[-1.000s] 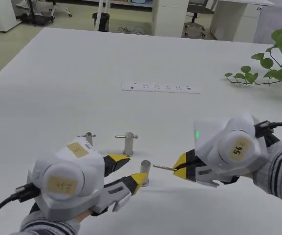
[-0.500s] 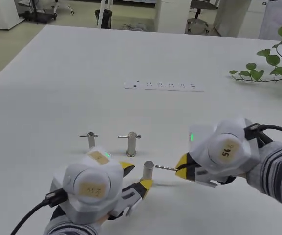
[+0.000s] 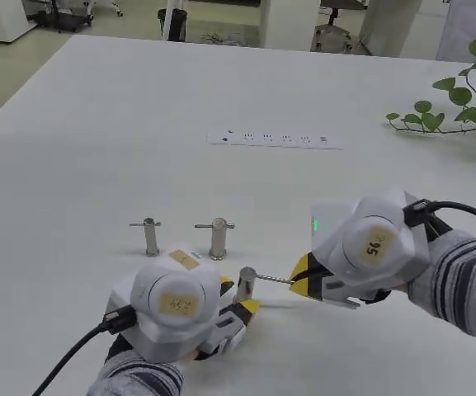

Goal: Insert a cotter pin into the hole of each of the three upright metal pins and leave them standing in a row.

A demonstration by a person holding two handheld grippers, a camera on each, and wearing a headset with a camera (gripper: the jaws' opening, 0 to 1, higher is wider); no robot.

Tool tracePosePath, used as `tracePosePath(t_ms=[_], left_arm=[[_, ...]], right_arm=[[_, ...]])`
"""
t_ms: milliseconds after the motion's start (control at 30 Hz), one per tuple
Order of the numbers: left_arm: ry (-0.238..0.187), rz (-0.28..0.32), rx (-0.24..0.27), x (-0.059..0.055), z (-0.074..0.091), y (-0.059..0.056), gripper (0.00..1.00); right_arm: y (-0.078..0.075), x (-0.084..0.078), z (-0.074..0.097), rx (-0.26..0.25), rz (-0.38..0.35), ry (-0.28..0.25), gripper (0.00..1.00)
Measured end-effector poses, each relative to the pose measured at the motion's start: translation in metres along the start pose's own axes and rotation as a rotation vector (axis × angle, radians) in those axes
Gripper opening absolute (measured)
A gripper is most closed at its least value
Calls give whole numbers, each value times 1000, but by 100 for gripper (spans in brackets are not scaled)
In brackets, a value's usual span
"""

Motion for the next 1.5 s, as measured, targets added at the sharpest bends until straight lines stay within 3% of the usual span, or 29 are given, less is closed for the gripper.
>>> tracePosePath(t_ms=[533,800,933,967,1100,1367,1500], left_arm=[[10,24,7,-2,-9,-1,10],[-5,-27,27,-3,-9,-3,10],[-4,-7,42,-3,-9,-3,9],[0,34,51,-4,-8,-4,10],[-3,22,60,-4,-8,-4,10],[3,91,104,-5,-7,-5,10],[4,92,122,-6,-7,-6,10]], right_arm=[[-2,14,0,8,30,-13,0],[-2,24,-4,13,51,-17,0],[-3,30,-6,8,74,-19,0],[-4,31,-7,7,74,-19,0],[-4,33,-8,11,78,-21,0],[-4,38,-11,10,90,-44,0],[-4,38,-11,9,94,-53,0]])
Point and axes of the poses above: the centre of the closed fingertips' face, and the gripper's own axes: z roughly backward along the fingers, y roughly to its left, x roughly out of its top, the point moved 6 cm from there along z, roughly backward along the fingers, and after that the axes turned 12 degrees about x, right-handed, at the moved point
